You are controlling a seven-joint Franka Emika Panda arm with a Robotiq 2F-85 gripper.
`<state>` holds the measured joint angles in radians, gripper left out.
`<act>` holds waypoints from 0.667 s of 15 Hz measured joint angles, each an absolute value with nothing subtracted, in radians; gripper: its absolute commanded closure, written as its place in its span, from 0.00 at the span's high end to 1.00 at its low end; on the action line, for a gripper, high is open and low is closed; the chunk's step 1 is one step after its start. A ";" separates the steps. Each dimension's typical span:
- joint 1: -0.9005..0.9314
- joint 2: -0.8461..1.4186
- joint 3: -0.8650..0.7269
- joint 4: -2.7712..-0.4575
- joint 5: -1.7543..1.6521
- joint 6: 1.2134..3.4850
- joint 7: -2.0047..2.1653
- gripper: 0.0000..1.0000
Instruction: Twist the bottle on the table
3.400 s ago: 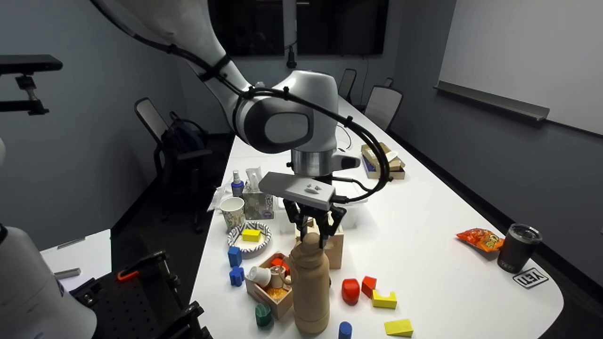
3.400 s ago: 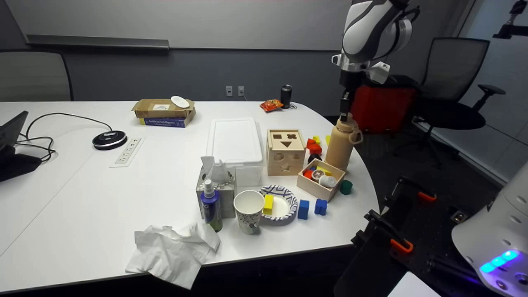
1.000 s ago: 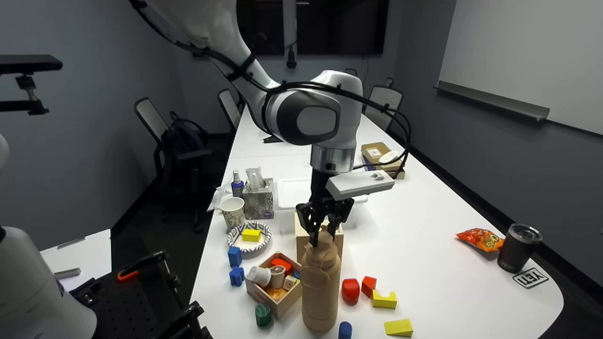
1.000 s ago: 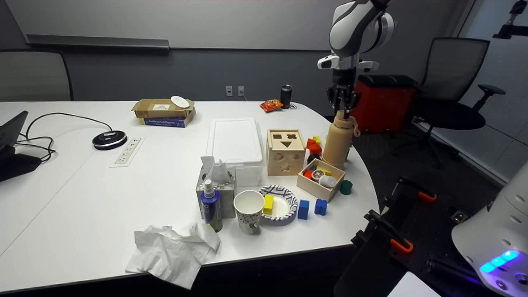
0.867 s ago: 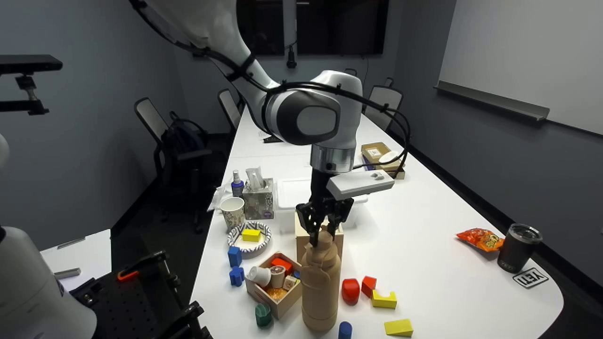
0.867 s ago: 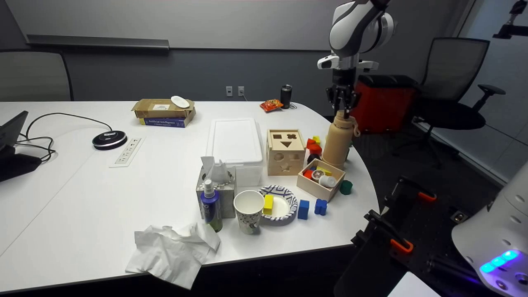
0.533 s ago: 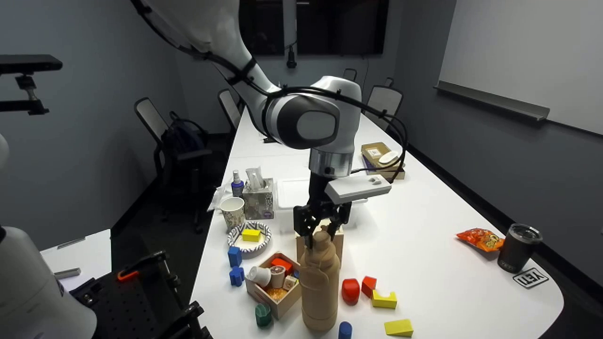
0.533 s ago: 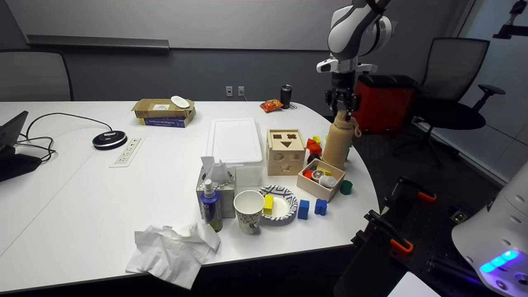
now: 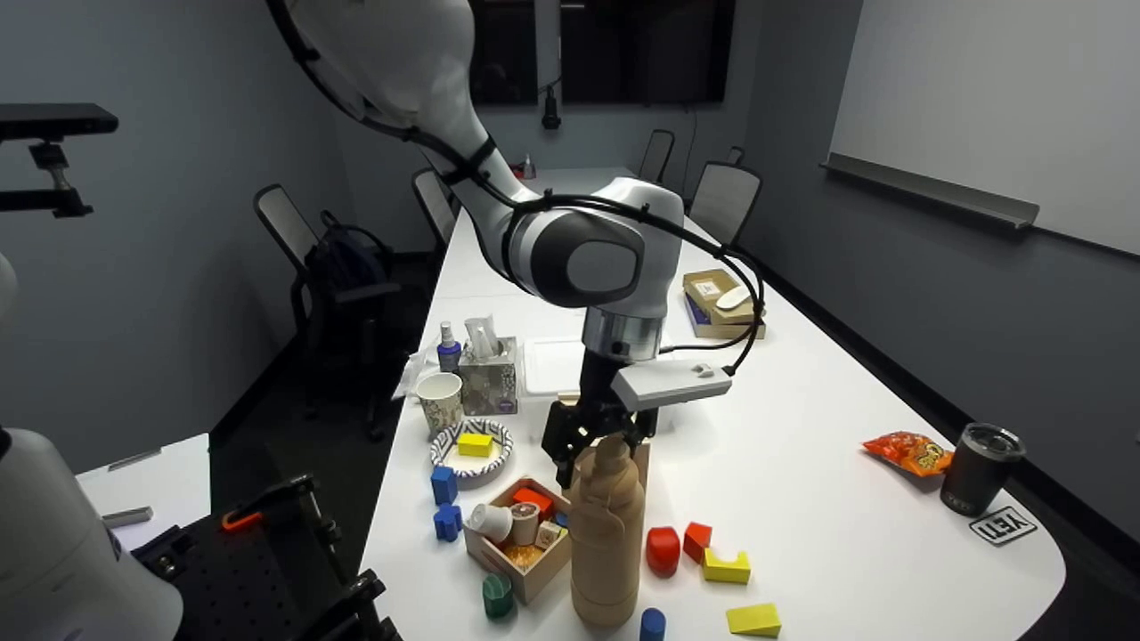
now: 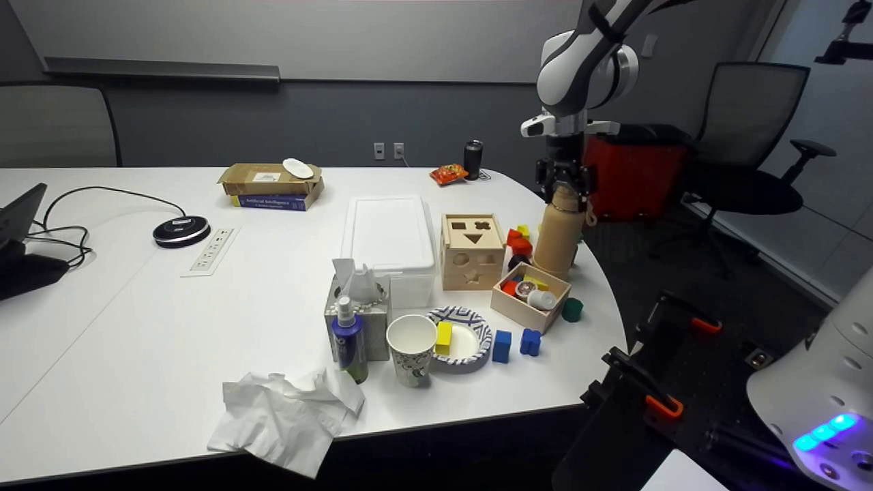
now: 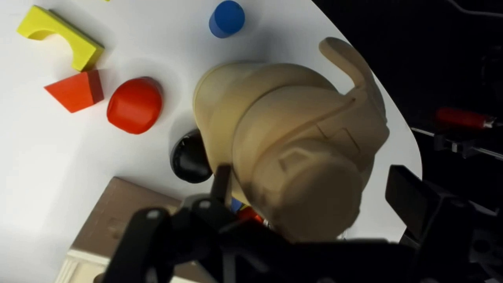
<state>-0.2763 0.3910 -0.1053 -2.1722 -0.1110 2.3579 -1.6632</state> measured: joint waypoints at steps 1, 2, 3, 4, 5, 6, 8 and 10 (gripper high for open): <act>-0.277 0.391 -0.105 -2.168 -0.111 2.352 -1.662 1.00; -0.277 0.391 -0.105 -2.165 -0.111 2.347 -1.662 1.00; -0.277 0.391 -0.105 -2.160 -0.111 2.343 -1.662 1.00; -0.277 0.391 -0.105 -2.155 -0.111 2.337 -1.662 1.00; -0.277 0.391 -0.105 -2.149 -0.110 2.330 -1.661 1.00; -0.277 0.391 -0.105 -2.142 -0.108 2.321 -1.657 1.00; -0.276 0.388 -0.105 -2.130 -0.104 2.308 -1.617 1.00; -0.275 0.379 -0.105 -2.124 -0.103 2.308 -1.545 1.00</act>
<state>-0.2749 0.3792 -0.1054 -2.1241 -0.1029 2.3083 -1.5451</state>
